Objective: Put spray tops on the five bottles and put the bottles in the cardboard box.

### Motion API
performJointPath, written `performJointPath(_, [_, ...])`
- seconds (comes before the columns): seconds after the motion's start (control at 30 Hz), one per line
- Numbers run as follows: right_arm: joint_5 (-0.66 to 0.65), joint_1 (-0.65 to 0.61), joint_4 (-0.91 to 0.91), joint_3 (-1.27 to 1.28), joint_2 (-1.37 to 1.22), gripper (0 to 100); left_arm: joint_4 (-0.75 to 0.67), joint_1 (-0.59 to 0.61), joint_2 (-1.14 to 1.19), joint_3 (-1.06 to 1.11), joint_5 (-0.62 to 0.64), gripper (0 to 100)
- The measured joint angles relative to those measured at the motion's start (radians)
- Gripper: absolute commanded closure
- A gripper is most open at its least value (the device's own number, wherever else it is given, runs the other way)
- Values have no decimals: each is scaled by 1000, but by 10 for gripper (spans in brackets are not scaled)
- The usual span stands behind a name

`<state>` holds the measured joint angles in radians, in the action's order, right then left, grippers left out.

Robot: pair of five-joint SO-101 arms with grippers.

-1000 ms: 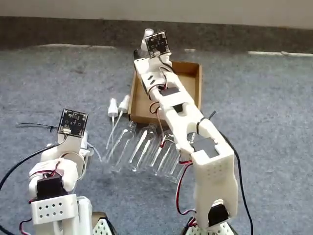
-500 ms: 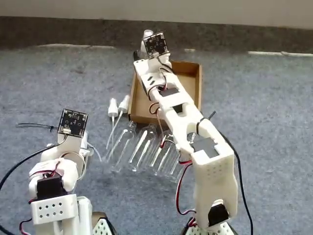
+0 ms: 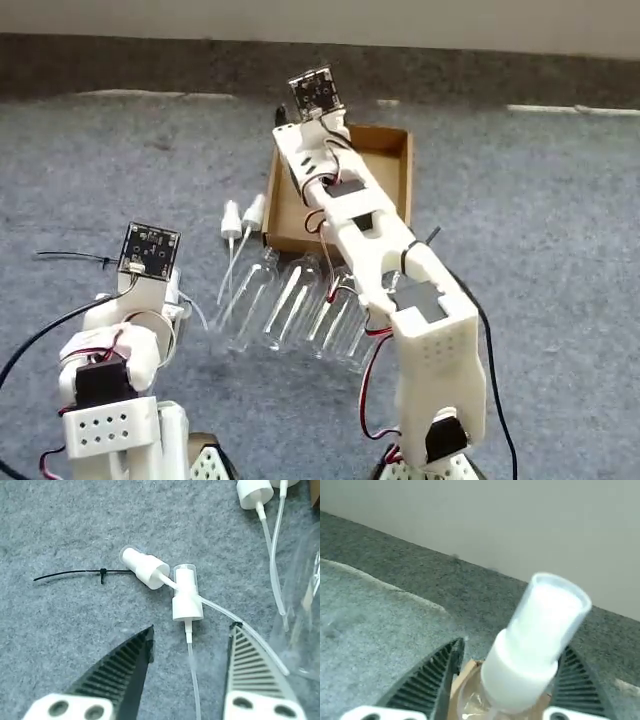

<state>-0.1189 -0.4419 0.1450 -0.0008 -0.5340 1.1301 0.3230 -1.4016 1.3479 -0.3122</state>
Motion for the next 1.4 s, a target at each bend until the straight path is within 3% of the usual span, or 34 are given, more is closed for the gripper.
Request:
performJointPath(0.43, [0,0,-6,0,0,760,0,0,0,0,0,772])
performJointPath(0.97, [0,0,-232,-218,0,760,0,0,0,0,0,772])
performJointPath(1.17, [0,0,-425,-473,0,760,0,0,0,0,0,772])
performJointPath(1.4, [0,5,-815,-921,0,762,0,0,0,0,0,772])
